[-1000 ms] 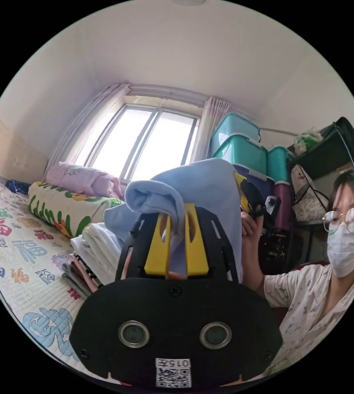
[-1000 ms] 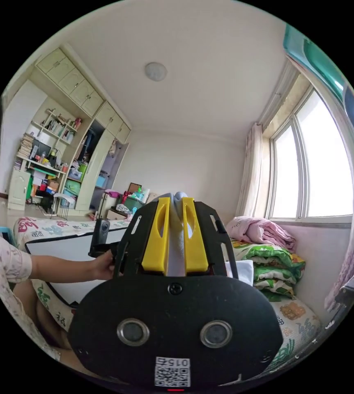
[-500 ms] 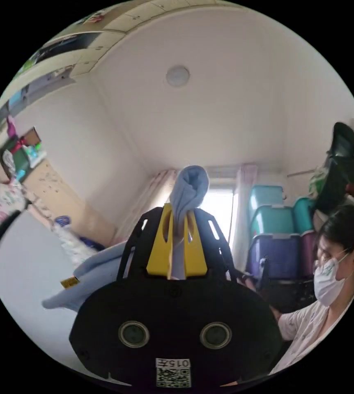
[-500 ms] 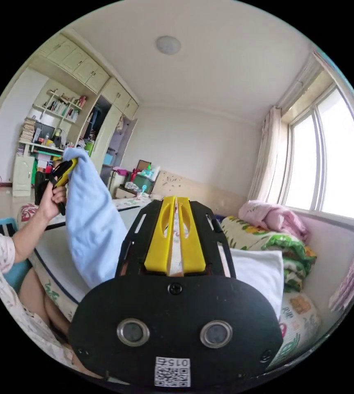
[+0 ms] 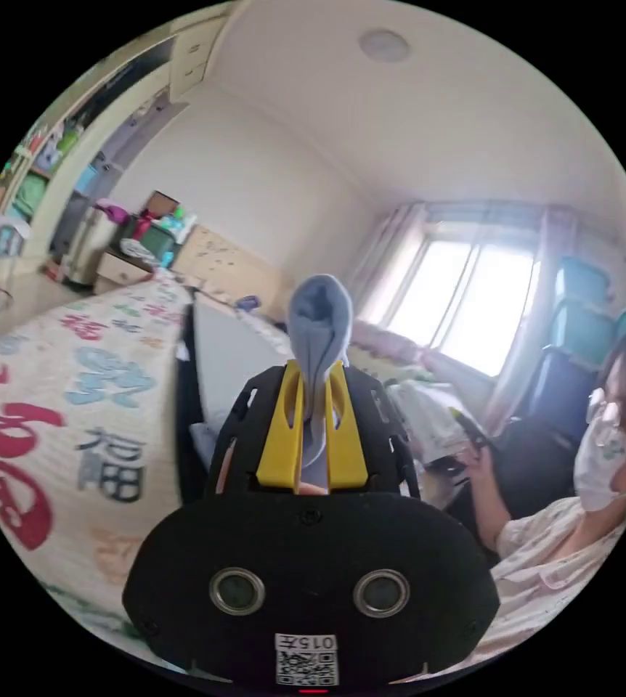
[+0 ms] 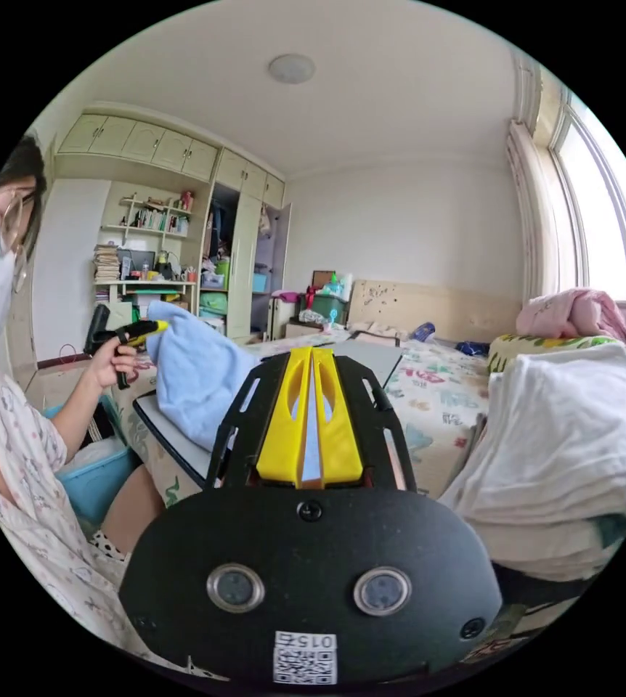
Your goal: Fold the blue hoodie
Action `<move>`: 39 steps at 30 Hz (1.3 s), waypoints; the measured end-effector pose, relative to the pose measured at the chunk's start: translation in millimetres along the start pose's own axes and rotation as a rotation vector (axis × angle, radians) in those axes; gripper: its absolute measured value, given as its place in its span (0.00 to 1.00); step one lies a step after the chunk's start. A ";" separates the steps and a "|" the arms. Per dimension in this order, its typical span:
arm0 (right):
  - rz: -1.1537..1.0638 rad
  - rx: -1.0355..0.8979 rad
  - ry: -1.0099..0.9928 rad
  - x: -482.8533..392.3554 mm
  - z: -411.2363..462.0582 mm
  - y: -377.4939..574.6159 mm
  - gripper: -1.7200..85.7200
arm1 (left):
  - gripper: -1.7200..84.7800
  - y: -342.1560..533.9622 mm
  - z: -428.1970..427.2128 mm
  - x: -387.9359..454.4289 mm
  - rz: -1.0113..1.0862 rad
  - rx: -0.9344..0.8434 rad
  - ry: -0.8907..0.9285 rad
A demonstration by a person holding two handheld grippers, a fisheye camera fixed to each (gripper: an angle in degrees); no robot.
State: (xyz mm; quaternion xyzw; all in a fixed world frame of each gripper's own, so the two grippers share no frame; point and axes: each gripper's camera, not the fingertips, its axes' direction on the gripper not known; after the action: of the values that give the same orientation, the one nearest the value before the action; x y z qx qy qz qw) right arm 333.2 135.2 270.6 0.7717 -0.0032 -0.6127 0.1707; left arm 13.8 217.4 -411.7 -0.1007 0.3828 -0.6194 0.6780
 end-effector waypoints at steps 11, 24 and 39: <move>0.219 -0.228 0.141 89.9 144.3 11.0 0.01 | 0.08 -20.3 -44.7 -22.9 -0.207 -0.306 -0.129; 0.305 -0.339 0.098 167.2 263.4 -31.6 0.01 | 0.01 -59.5 -70.0 120.2 -0.119 -0.149 -0.009; 0.294 -0.352 0.206 207.2 335.0 -40.8 0.01 | 0.01 -30.1 -122.6 113.4 -0.031 -0.157 0.176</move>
State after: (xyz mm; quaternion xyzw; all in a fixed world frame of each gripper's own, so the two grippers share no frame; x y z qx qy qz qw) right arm 59.3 42.3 0.1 0.7797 0.0089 -0.4904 0.3892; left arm -95.0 148.5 -522.2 -0.1047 0.4868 -0.6043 0.6220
